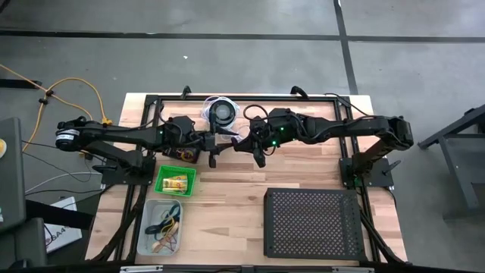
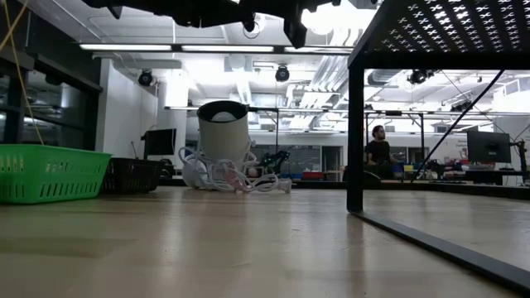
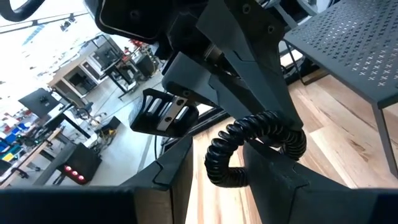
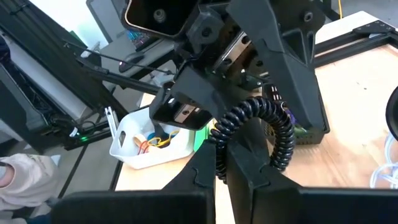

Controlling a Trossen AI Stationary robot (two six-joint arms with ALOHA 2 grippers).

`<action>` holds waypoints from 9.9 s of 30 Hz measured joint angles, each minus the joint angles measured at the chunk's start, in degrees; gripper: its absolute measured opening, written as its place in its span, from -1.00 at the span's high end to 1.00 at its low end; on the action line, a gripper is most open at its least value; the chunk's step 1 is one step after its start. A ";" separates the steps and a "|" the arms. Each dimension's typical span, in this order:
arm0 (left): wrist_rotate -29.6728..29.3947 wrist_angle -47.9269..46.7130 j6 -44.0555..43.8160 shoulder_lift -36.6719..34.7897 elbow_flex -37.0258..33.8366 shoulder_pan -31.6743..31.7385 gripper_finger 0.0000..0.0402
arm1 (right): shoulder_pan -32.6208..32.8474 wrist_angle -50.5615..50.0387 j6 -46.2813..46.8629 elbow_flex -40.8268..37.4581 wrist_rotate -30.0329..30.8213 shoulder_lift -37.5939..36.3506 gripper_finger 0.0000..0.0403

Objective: Pick & Place Office Desk Supplies
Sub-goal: Put the black coil keychain into the black bin, then move the gray bin to the center of the table

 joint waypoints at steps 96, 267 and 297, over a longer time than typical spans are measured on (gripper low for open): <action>-36.10 -53.28 -51.21 -12.11 0.06 -17.65 0.86 | -5.64 -17.13 -1.68 0.00 10.49 -2.58 0.32; -12.19 -80.49 -110.29 -7.78 -2.89 -69.05 0.44 | -5.65 -15.86 -1.68 0.01 10.50 -2.56 0.32; -10.39 -80.90 -111.26 -7.10 -4.44 -69.52 0.44 | -5.66 -15.87 -1.68 0.00 10.49 -2.56 0.32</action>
